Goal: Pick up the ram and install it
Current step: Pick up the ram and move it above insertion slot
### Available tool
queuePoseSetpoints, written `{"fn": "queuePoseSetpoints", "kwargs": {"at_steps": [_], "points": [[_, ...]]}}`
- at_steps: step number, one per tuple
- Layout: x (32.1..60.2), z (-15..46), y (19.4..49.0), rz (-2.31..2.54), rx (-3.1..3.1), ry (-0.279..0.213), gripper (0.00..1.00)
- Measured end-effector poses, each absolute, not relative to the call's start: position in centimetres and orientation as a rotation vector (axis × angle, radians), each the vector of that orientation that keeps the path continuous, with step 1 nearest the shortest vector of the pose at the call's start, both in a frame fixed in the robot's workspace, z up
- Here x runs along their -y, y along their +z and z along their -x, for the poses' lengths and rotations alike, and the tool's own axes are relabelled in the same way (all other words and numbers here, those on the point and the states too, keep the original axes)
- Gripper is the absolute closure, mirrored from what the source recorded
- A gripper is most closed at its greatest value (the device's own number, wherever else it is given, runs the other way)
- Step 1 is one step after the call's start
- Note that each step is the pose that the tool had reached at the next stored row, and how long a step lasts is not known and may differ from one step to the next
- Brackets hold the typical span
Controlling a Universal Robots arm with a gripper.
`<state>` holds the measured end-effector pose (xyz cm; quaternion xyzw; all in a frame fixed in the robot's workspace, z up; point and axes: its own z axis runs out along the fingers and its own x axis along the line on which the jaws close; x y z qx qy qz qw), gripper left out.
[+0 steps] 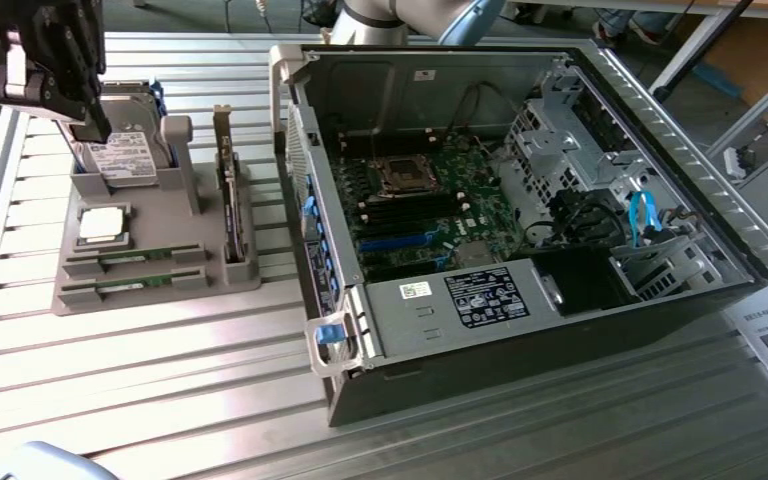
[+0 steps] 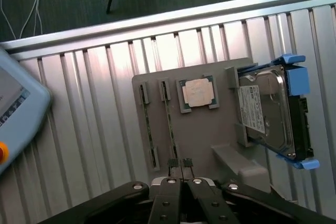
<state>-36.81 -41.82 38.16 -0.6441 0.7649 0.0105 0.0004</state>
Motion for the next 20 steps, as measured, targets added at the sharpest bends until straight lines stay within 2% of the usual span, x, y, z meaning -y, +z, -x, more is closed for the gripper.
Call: {"fn": "queuePoseSetpoints", "kwargs": {"at_steps": [20], "points": [[41.82,36.81,38.16,2.056,-2.375,0.033,0.90]]}}
